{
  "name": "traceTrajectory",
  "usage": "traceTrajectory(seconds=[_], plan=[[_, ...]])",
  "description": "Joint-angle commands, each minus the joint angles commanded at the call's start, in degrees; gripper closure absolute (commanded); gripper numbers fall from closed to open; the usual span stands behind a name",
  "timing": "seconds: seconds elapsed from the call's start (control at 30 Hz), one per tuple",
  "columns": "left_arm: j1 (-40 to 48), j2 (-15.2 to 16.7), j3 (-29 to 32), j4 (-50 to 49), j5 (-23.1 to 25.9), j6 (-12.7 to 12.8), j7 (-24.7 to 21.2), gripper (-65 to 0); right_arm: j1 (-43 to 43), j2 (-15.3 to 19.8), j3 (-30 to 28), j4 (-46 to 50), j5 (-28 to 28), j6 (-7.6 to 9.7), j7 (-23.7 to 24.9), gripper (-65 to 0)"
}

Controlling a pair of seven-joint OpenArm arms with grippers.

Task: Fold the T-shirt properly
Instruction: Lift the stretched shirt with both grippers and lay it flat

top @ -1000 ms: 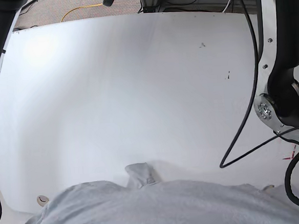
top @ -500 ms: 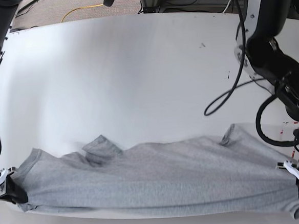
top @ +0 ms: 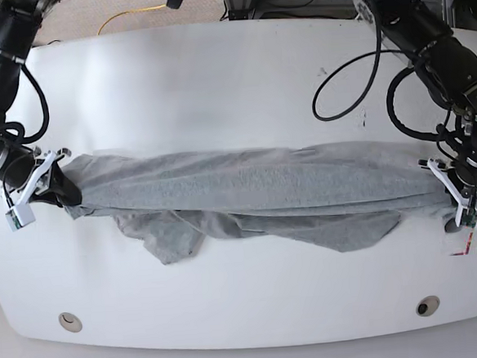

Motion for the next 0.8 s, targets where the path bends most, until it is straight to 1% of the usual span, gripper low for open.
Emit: traceTrajectory(seconds=[0.1, 0.3, 0.37, 0.47, 0.57, 0.8], plan=[[5.01, 0.0, -1.49, 0.09, 0.0, 0.0, 0.0, -0.4, -3.87, -1.49, 0.35, 0.62, 0.0, 0.0, 0.0, 0.0], [14.15, 0.0, -8.53, 0.09, 0.0, 0.0, -0.09, -0.4, -14.15, -4.75, 3.16, 3.08, 0.0, 0.0, 0.0, 0.0], [16.18, -0.18, -10.02, -0.09, 0.09, 0.0, -0.18, -0.4, -16.79, -5.1, 3.25, 3.08, 0.0, 0.0, 0.0, 0.0], [19.69, -0.26, -10.55, -0.18, 0.09, 0.0, -0.26, -0.4, -19.96, -7.12, 3.25, 3.08, 0.0, 0.0, 0.0, 0.0], [21.8, -0.35, -10.55, -0.18, 0.09, 0.0, -0.26, -0.4, -21.45, -7.65, 3.16, 3.08, 0.0, -0.09, 0.0, 0.0], [22.86, -0.09, -10.64, -0.18, 0.09, 0.0, -0.26, -0.4, -21.71, -7.74, 3.16, 3.08, 0.0, -0.18, 0.0, 0.0]])
